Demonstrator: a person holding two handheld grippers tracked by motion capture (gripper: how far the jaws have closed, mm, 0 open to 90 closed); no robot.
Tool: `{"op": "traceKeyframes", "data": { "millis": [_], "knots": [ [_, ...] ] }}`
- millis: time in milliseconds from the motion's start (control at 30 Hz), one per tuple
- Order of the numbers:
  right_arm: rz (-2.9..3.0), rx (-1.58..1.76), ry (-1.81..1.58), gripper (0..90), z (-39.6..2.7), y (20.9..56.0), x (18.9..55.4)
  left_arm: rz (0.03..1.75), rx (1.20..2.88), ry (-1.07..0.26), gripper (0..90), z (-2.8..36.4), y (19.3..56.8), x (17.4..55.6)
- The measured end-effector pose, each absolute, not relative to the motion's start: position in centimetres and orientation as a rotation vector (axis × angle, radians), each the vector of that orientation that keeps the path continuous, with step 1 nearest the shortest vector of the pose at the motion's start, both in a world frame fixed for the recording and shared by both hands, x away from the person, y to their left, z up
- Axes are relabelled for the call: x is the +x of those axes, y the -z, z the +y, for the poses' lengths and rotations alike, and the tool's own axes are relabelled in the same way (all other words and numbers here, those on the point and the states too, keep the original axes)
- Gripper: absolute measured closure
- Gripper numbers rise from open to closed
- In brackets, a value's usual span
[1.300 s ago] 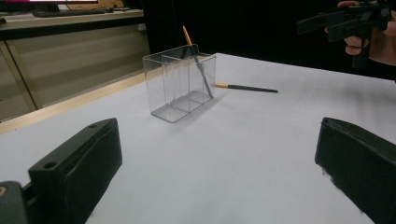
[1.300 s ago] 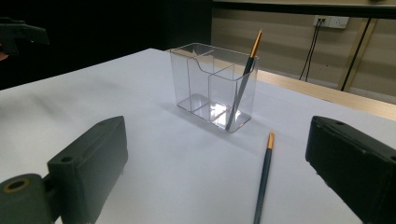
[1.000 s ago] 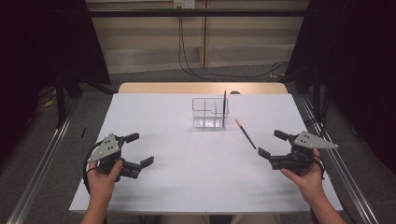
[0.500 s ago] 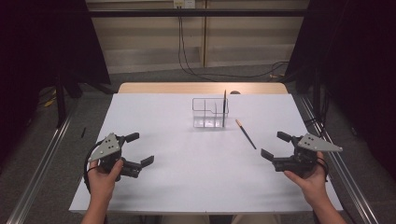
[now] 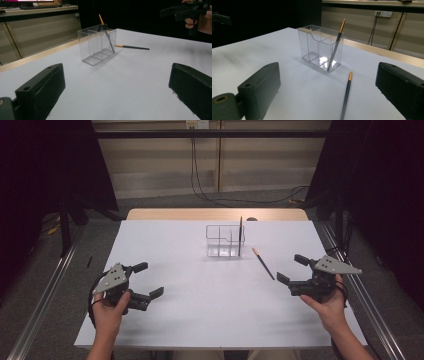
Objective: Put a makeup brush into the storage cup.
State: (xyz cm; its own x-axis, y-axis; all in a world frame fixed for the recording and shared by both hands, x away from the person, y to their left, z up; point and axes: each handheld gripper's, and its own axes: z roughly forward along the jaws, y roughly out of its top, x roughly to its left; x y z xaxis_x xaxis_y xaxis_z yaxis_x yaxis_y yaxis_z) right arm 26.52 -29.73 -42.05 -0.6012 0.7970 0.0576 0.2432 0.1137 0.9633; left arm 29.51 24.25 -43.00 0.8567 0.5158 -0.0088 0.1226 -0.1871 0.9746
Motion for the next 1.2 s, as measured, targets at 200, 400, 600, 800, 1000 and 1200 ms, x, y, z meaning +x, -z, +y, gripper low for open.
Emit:
{"op": "traceKeyframes", "data": {
  "millis": [200, 400, 600, 800, 1000, 1200],
  "knots": [
    [1.93, 1.002, -1.492, 5.3, -28.9, 42.1, 27.6, 0.491, 1.746, -0.38, 0.6, 24.3, 43.0, 29.5],
    [1.932, 1.006, -1.494, 5.4, -28.2, 42.2, 28.6, 0.489, 1.748, -0.382, 0.6, 24.4, 43.0, 29.4],
    [1.923, 1.013, -1.5, 5.6, -27.7, 42.4, 29.5, 0.492, 1.746, -0.382, 0.6, 24.6, 43.1, 29.4],
    [1.928, 1.023, -1.479, 5.9, -27.2, 42.5, 30.6, 0.492, 1.746, -0.383, 0.6, 24.6, 43.0, 29.3],
    [1.924, 1.034, -1.468, 6.1, -27.0, 42.5, 31.5, 0.493, 1.748, -0.38, 0.6, 24.5, 43.1, 29.4],
    [1.927, 1.041, -1.453, 6.4, -26.7, 42.6, 32.4, 0.491, 1.748, -0.382, 0.6, 24.6, 43.1, 29.4]
  ]
}}
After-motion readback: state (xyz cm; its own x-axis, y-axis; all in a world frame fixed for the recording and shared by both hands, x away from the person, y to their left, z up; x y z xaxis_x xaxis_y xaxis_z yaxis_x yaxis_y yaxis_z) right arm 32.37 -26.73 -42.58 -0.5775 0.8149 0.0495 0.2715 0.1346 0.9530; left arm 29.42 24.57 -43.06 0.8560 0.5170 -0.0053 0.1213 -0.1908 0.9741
